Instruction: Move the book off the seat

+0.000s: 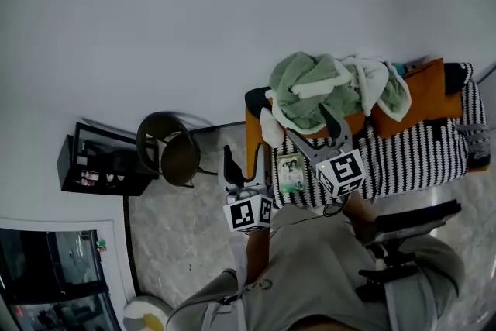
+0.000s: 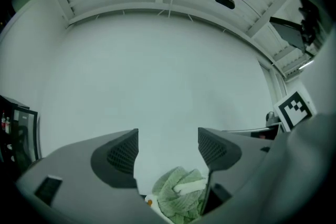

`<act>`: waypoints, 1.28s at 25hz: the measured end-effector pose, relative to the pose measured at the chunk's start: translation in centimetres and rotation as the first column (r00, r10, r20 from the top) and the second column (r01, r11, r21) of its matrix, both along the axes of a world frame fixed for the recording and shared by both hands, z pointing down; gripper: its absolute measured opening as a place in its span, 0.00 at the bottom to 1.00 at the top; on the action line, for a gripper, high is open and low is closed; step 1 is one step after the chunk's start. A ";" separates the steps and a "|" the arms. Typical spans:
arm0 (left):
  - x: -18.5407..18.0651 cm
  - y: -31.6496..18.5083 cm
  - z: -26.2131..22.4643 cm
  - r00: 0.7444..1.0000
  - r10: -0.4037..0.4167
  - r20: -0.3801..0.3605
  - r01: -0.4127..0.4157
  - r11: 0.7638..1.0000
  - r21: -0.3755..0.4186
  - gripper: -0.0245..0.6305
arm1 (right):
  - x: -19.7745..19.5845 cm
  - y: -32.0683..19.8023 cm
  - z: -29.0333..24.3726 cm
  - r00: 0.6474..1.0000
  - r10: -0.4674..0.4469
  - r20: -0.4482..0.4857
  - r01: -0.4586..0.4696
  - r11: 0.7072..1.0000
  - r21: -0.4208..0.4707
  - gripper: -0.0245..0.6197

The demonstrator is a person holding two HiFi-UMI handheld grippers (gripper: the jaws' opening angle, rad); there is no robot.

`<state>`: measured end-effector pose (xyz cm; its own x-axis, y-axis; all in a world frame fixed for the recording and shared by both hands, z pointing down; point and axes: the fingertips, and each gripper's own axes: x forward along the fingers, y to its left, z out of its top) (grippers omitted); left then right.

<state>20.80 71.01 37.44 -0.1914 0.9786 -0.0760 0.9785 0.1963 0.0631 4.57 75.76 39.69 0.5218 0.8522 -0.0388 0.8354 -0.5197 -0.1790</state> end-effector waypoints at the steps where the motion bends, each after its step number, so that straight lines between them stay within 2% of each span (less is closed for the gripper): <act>1: 0.2 0.4 -0.5 1.000 0.005 0.007 -0.004 1.000 -0.017 0.58 | 0.1 0.1 -0.6 1.000 0.002 0.006 -0.002 1.000 -0.012 0.66; 7: 1.1 1.6 -3.9 0.996 0.080 0.029 -0.076 0.990 -0.116 0.58 | 0.8 -0.5 -4.7 0.997 0.063 0.047 -0.058 0.993 -0.100 0.66; 11: 3.1 2.0 -4.3 0.997 0.058 0.045 -0.050 0.988 -0.144 0.59 | 1.7 -0.4 -6.1 0.990 0.109 0.085 -0.095 0.984 -0.154 0.66; 16: 4.8 2.2 -4.2 0.998 0.043 0.052 -0.035 0.989 -0.145 0.60 | 2.1 -0.5 -6.3 0.984 0.138 0.114 -0.120 0.981 -0.154 0.66; 24: 5.8 2.6 -2.8 0.996 0.054 0.071 -0.046 0.992 -0.113 0.61 | 3.6 -0.5 -4.4 0.980 0.127 0.154 -0.113 0.989 -0.097 0.66; 32: 6.2 4.2 1.2 0.995 0.063 0.081 -0.063 0.998 -0.002 0.61 | 4.8 1.1 0.0 0.976 0.111 0.187 -0.115 0.993 0.007 0.66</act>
